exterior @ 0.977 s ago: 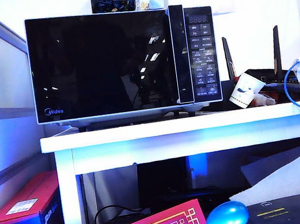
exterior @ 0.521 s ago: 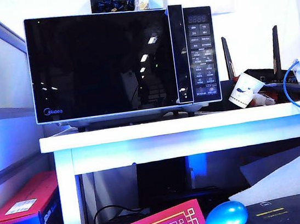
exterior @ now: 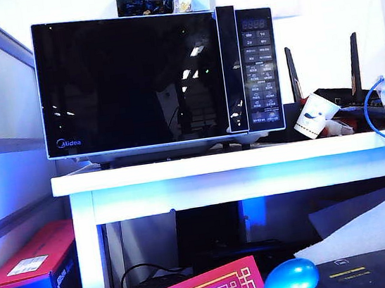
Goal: Open the microwave door, place the box of snacks from the top of the microwave inside, then close the microwave door.
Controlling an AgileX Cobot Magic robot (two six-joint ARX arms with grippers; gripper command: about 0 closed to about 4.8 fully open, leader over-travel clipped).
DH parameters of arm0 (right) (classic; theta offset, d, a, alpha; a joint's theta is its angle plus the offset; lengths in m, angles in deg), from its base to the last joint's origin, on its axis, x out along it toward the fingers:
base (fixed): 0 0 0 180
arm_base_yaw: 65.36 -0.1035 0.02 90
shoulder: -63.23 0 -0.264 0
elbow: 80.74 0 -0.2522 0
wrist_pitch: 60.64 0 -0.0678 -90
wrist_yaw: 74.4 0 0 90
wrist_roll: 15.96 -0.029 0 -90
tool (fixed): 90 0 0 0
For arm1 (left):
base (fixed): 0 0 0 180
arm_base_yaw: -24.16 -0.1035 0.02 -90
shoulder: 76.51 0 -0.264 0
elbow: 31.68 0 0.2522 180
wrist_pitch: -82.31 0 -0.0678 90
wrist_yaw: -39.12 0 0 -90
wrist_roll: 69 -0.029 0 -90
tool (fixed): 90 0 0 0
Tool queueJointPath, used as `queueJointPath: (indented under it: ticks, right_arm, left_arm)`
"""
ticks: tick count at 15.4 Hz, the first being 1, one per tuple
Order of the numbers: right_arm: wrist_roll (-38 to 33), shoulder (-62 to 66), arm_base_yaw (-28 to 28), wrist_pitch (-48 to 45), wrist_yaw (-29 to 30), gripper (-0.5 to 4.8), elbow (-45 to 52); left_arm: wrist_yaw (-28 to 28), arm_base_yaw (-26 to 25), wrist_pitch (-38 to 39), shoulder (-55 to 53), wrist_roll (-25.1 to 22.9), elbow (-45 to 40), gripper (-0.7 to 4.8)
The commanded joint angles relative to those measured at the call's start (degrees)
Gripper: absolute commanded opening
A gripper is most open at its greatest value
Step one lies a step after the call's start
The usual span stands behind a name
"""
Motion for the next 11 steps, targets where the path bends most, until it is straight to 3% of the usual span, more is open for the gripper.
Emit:
queueJointPath:
  ticks: [1, 2, 3, 4, 5, 9, 11]
  right_arm:
    - [11.61, 5.97, -7.50, -6.03, -9.20, 0.24, -0.28]
    - [14.97, 7.67, -9.84, -7.06, -11.17, 0.64, -0.28]
    - [16.50, 9.62, -12.59, -8.11, -14.43, 1.58, -0.28]
    - [17.31, 11.98, -14.58, -9.22, -18.75, 2.97, -0.26]
    - [17.29, 14.03, -15.96, -10.45, -21.14, 3.68, -0.26]
    - [17.22, 23.19, -20.06, -19.43, -34.16, 3.79, -0.26]
    - [17.18, 27.10, -20.63, -24.98, -34.53, 3.79, -0.28]
  left_arm:
    - [0.02, 0.02, -2.25, 0.13, -0.09, 0.24, -0.05]
    - [-0.11, 0.02, -2.51, 0.02, -0.13, 0.24, -0.05]
    - [-1.07, 0.02, -2.56, 0.02, -0.13, 0.24, -0.05]
    - [-2.71, 0.02, -2.56, 0.02, -0.09, 0.24, -0.05]
    - [-2.73, 0.02, -2.56, 0.00, -0.07, 0.24, -0.05]
    - [-2.71, 0.02, -2.62, 0.00, -0.09, 0.24, -0.05]
    - [-2.71, 0.02, -2.58, 0.00, -0.07, 0.24, -0.05]
